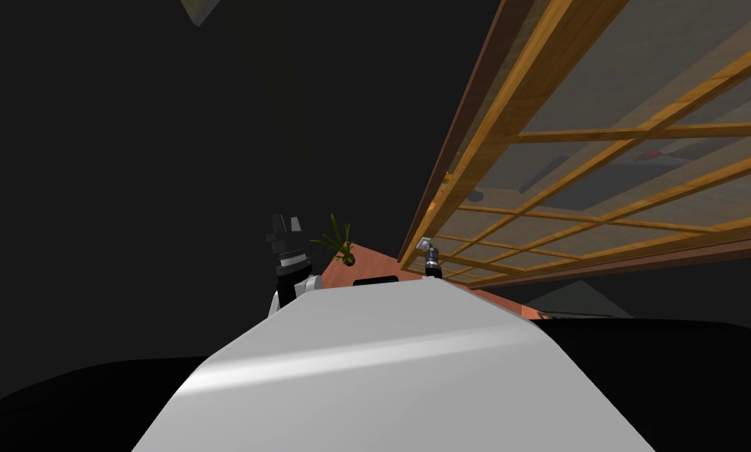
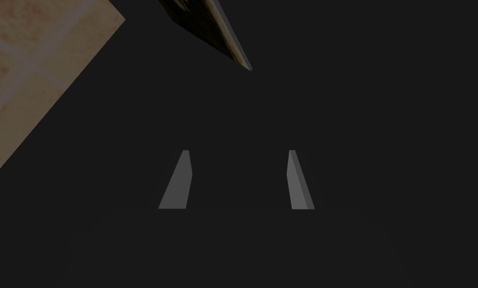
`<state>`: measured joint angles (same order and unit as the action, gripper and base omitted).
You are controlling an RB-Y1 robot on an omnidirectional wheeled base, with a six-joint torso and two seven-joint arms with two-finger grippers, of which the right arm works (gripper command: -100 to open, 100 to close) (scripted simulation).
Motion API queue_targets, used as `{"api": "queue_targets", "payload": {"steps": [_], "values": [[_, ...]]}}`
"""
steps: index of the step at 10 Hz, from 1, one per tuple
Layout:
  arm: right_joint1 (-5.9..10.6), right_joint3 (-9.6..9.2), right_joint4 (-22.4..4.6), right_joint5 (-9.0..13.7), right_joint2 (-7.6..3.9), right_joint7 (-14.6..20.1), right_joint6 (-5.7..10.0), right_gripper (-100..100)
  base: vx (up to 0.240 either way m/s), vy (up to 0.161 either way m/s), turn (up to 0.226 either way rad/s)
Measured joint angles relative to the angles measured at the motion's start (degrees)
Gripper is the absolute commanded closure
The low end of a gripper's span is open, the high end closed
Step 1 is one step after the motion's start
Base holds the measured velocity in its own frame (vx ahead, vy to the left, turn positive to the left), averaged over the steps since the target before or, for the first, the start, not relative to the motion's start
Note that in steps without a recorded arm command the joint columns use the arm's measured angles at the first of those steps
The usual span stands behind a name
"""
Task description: Pull the door open
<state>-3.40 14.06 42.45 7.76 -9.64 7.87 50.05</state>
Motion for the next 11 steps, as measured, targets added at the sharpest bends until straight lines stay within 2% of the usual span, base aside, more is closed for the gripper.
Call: {"api": "queue_targets", "payload": {"steps": [1, 3, 5, 6, 7, 8, 9, 11], "values": [[-0.26, -0.35, 0.47, 0.66, -0.2, 1.26, -0.31, 100, -0.027, 0.0, 0.02], [0.67, -0.67, -0.51, 1.86, -0.31, 3.2, -0.46, 100, -0.033, -0.009, 0.05], [1.44, -1.09, -2.45, 2.36, -0.9, 5.0, 0.62, 100, -0.007, 0.003, 0.002], [0.55, -1.17, -0.98, 2.38, -0.78, 5.12, 0.02, 100, -0.02, -0.002, 0.032], [0.79, -1.36, -1.52, 3.01, -0.66, 5.93, 0.25, 100, -0.052, -0.014, 0.105], [0.87, -1.85, -1.85, 4.02, -0.97, 7.59, 0.38, -100, -0.041, -0.04, -0.011], [0.79, -2.02, -1.57, 4.77, -1.26, 8.91, 0.34, -100, -0.031, -0.016, -0.014], [0.96, -2.95, -1.88, 5.78, -1.11, 11.26, 0.6, -100, -0.048, 0.027, 0.031]]}}
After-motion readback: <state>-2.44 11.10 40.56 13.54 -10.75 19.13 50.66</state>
